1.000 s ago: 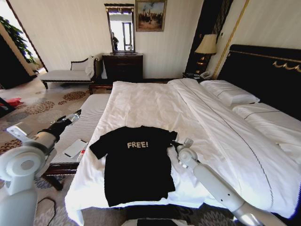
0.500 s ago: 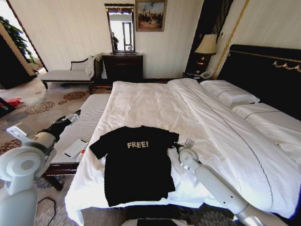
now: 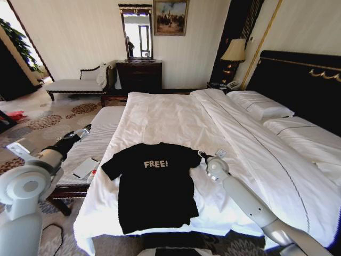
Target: Fold the clothes on the bed.
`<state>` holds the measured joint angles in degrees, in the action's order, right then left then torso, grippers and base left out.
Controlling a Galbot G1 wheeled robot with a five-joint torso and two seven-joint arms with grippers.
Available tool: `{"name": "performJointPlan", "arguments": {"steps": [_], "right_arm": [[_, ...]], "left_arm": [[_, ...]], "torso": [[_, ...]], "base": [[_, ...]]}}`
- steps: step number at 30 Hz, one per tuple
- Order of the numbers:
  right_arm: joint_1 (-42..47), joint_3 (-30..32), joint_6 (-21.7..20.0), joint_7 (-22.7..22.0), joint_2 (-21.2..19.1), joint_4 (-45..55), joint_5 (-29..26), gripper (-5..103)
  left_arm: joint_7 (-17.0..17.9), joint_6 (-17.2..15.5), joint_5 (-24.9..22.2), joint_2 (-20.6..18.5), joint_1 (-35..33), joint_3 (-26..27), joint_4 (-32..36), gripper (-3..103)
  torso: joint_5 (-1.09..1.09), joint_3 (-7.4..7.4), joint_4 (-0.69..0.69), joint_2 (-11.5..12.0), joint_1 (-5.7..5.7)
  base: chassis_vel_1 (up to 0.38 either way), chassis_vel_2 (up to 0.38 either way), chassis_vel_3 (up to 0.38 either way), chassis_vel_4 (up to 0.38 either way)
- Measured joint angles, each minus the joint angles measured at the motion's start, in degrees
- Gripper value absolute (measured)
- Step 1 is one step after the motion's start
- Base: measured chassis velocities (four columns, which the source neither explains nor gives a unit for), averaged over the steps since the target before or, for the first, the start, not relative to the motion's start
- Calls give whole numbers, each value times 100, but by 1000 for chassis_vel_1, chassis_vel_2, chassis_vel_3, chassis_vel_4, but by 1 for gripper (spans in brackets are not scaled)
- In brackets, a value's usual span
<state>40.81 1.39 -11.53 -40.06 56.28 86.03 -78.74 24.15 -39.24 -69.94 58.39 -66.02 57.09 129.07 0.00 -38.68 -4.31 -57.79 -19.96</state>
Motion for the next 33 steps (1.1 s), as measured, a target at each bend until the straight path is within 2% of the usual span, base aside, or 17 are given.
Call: {"name": "performJointPlan", "arguments": {"steps": [2, 4, 6, 12, 15, 17, 20, 24, 27, 29, 30, 32, 33], "right_arm": [[1, 6, 1, 89, 18, -46, -24, 90], [8, 17, 8, 265, 44, -130, -38, 99], [11, 17, 38, 396, 59, -204, -34, 100], [-1, 39, 98, 570, 69, -305, -34, 102], [1, 54, 142, 706, 69, -329, -39, 97], [16, 59, 159, 795, 70, -349, -39, 87], [19, 59, 171, 851, 82, -393, -31, 82], [-9, 58, 191, 943, 129, -524, -3, 60], [-15, 62, 203, 988, 142, -579, 23, 54], [-15, 75, 216, 1028, 146, -610, 37, 44], [-15, 75, 216, 1028, 146, -610, 37, 44], [2, 83, 235, 1088, 140, -615, 47, 33], [8, 83, 239, 1104, 138, -615, 49, 33]], "left_arm": [[0, 0, 0, -6, 1, 4, -6, 100], [0, 0, 0, -16, 3, 33, -16, 100], [1, 0, -4, -18, 2, 57, -15, 100], [1, 0, -9, 13, -11, 64, 15, 100], [2, 0, -2, 46, -13, 58, 15, 100], [2, 0, 13, 68, -17, 48, 14, 100], [2, 0, 28, 77, -19, 42, 8, 100], [1, 1, 32, 65, -3, 31, -13, 100], [0, 2, 36, 52, 12, 10, -36, 100], [0, 3, 44, 46, 25, -14, -53, 100], [0, 3, 44, 46, 25, -14, -53, 100], [-1, 5, 58, 45, 42, -40, -72, 100], [-1, 6, 64, 45, 46, -46, -78, 100]], "torso": [[0, 0, 0, 0, 0], [0, 0, 0, 0, 0], [0, 0, 0, 0, 0], [0, 0, 0, 0, 0], [0, 0, 0, 0, 0], [0, 0, 0, 0, 0], [0, 0, 0, 0, 0], [0, 0, 1, 0, 0], [0, 0, 0, 0, 0], [0, 0, 0, 0, 0], [0, 0, 0, 0, 0], [0, 0, 0, 0, 0], [0, 0, 0, 0, 0]], "base": [[0, 0, 0, 0], [0, 0, 0, 0], [0, 0, 0, 0], [0, 0, 0, 0], [0, 0, 0, 0], [0, 0, 0, 0], [0, 0, 0, 0], [0, 0, 0, 0], [0, 0, 0, 0], [0, 0, 0, 0], [0, 0, 0, 0], [0, 0, 0, 0], [0, 0, 0, 0]]}}
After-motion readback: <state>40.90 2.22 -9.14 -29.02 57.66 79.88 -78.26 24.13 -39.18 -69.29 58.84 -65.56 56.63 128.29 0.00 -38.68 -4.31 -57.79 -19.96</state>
